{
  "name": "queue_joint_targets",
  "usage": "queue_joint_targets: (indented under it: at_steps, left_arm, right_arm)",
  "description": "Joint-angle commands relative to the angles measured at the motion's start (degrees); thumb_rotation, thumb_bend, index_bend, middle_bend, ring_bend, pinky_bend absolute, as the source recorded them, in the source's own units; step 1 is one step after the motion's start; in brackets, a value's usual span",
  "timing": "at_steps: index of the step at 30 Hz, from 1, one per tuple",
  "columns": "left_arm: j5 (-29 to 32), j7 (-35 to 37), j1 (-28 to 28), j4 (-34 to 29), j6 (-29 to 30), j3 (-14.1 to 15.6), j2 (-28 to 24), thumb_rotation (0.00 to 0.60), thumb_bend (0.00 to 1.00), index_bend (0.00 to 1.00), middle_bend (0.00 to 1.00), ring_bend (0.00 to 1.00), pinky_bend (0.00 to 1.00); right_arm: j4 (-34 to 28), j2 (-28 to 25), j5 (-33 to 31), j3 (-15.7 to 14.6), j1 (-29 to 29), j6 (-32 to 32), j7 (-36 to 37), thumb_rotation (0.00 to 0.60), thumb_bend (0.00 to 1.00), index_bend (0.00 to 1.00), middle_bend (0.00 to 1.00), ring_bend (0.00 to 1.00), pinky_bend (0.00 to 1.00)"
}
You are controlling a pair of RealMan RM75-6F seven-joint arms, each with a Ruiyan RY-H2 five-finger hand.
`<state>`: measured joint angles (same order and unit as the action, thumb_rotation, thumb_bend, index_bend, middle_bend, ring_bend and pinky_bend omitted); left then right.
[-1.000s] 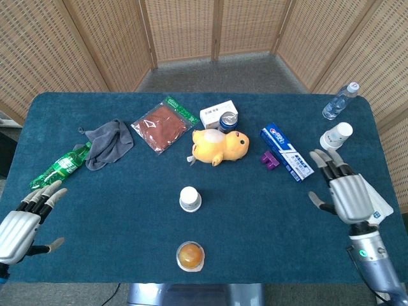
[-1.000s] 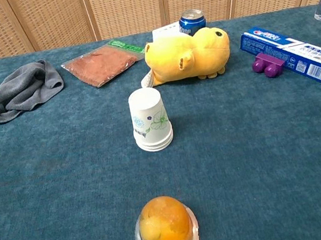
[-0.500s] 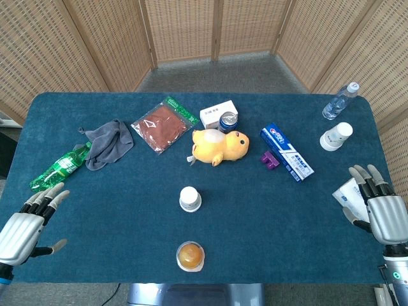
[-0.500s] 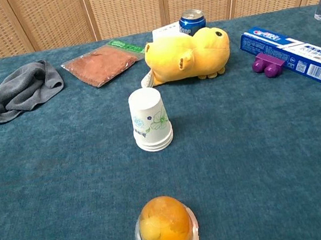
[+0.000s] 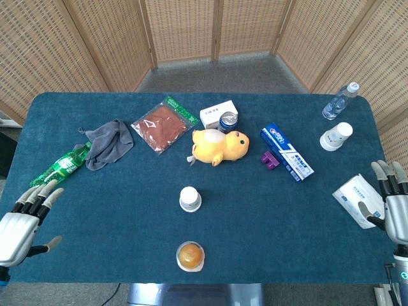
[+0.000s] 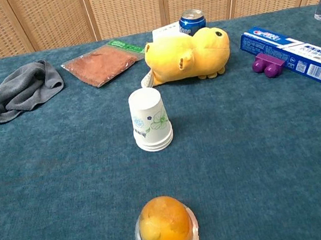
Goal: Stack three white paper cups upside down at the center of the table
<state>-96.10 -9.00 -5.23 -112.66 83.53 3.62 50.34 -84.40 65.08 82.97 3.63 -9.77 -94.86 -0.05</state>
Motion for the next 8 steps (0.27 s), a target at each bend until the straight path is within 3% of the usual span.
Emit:
queue_joint_targets:
  at_steps: [1, 8]
  left_arm:
    - [-0.67, -1.58, 0.7, 1.14, 1.57, -0.65, 1.47, 0.6, 0.23, 0.0, 0.0, 0.0, 0.04]
    - [-0.6, -1.95, 0.92, 1.24, 1.87, -0.83, 1.88, 0.6, 0.23, 0.0, 0.0, 0.0, 0.0]
  right_arm:
    - [-0.53, -0.24, -0.21, 0.47, 0.34, 0.44, 0.11, 0.6, 0.28, 0.07, 0.11, 0.0, 0.3]
    - [-0.77, -0.47, 0.2, 1.4, 0.89, 0.97, 0.05, 0.6, 0.28, 0.07, 0.11, 0.0, 0.3]
